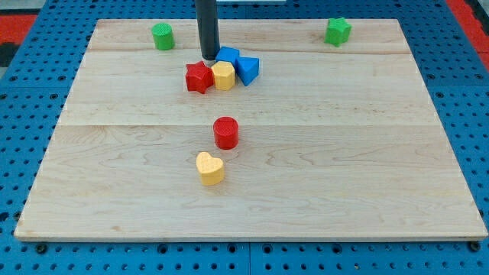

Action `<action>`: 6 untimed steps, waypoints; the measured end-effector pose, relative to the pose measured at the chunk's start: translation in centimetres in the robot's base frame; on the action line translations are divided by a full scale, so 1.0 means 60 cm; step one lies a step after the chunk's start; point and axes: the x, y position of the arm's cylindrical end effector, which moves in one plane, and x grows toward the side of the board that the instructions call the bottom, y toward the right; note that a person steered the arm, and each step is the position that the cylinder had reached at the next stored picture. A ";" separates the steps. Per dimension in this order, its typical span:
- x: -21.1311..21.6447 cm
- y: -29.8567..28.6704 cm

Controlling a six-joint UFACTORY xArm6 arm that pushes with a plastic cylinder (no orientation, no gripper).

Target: Move the green circle to the left center of the board

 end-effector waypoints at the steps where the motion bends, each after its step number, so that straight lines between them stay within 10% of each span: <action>1: -0.043 -0.050; 3: -0.124 -0.156; 6: -0.041 -0.190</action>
